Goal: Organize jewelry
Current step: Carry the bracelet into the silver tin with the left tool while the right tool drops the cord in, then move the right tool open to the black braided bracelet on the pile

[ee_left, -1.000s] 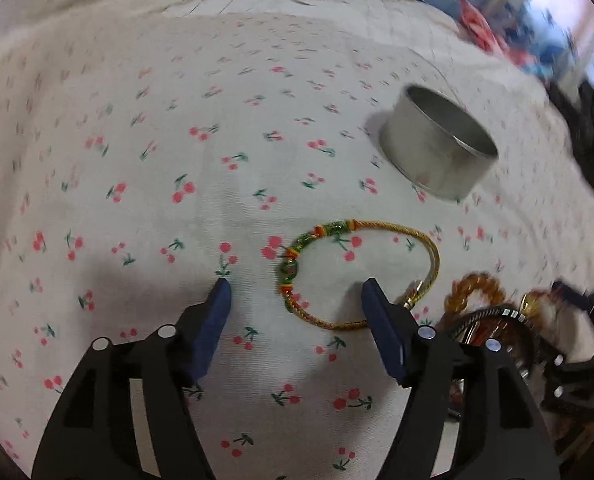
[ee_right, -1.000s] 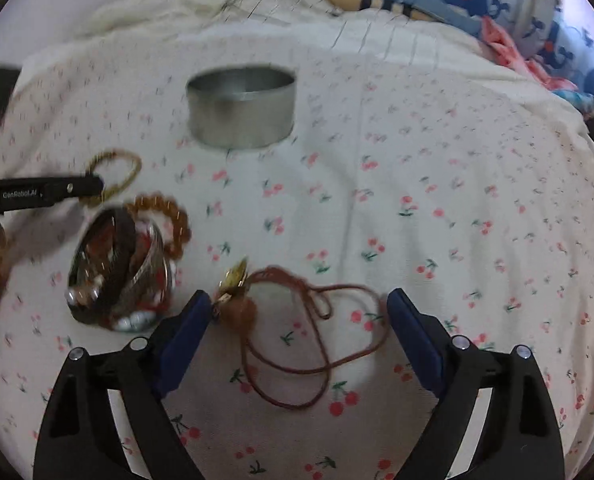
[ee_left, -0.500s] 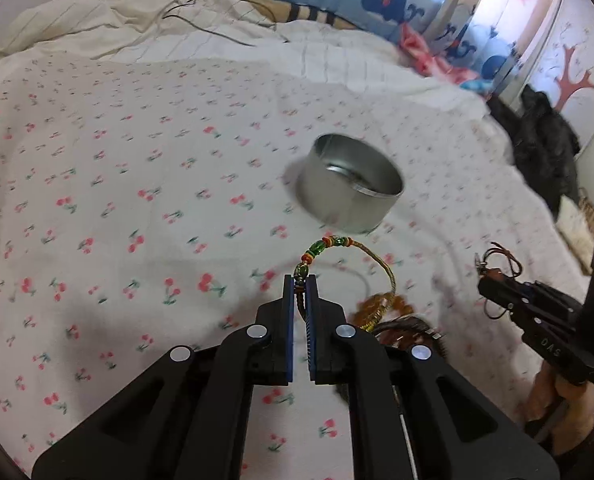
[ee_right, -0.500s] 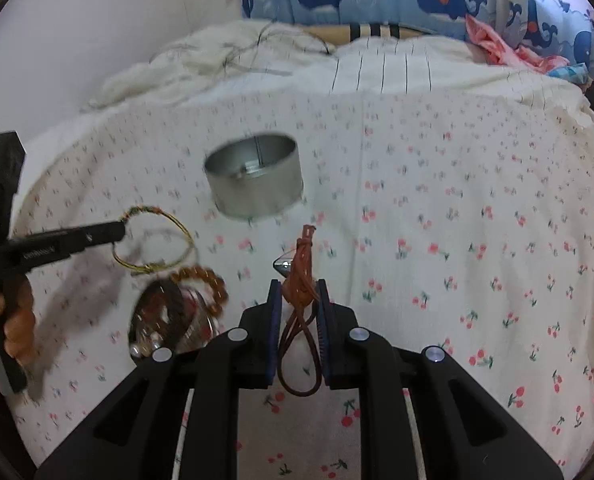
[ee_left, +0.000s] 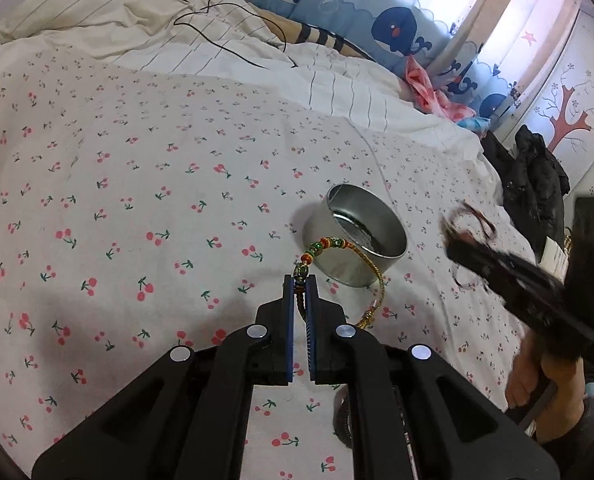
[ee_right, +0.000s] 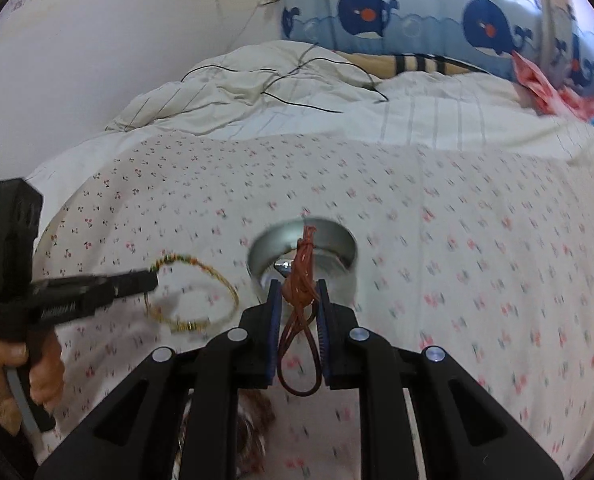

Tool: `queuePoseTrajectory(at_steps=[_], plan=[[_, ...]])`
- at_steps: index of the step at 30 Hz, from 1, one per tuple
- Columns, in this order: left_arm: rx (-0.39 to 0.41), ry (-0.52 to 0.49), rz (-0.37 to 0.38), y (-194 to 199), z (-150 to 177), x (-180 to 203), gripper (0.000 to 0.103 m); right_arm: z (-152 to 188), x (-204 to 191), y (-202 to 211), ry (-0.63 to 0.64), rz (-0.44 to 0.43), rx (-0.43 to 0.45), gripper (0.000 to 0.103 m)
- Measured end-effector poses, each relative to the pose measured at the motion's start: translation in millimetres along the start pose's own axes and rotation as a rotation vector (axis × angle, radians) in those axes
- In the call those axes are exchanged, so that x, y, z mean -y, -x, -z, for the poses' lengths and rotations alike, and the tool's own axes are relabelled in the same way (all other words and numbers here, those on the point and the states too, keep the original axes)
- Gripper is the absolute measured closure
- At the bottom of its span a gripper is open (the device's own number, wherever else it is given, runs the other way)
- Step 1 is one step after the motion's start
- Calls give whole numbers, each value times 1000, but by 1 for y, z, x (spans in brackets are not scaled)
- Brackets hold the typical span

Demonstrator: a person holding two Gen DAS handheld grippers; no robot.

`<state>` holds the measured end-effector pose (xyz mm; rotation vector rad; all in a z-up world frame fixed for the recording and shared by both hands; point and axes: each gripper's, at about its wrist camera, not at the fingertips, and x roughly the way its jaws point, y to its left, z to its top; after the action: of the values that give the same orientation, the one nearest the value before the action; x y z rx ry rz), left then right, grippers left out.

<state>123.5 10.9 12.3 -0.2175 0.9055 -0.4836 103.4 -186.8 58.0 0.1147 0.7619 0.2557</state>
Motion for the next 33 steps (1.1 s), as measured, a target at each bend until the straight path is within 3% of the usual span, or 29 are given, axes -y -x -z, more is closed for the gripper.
queuePoseTrajectory(at_steps=[6, 12, 14, 15, 16, 17, 20, 23, 27, 33], plan=[[24, 20, 44, 0, -6, -1, 98, -19, 3, -35, -23, -1, -40, 86], [83, 47, 79, -9, -38, -1, 98, -21, 19, -59, -60, -8, -83, 86], [101, 55, 81, -8, -46, -2, 98, -23, 21, -70, -62, -45, -121, 84], [105, 59, 78, -7, -46, -4, 98, -23, 20, -76, -55, -67, -157, 78], [104, 67, 75, -7, -47, -6, 98, -23, 18, -82, -41, -71, -188, 55], [100, 71, 75, -8, -47, -7, 98, -22, 14, -80, -10, -54, -188, 38], [89, 64, 72, -13, -47, -4, 98, -17, 12, -61, 51, 39, -141, 34], [61, 26, 73, -26, -48, 13, 98, -7, 25, -31, 28, 110, -93, 26], [32, -29, 76, -45, -53, 40, 98, 15, 44, 8, -21, 125, -68, 22], [-21, -92, -6, -74, -48, 61, 98, 41, 71, 31, -156, 96, -54, 20]])
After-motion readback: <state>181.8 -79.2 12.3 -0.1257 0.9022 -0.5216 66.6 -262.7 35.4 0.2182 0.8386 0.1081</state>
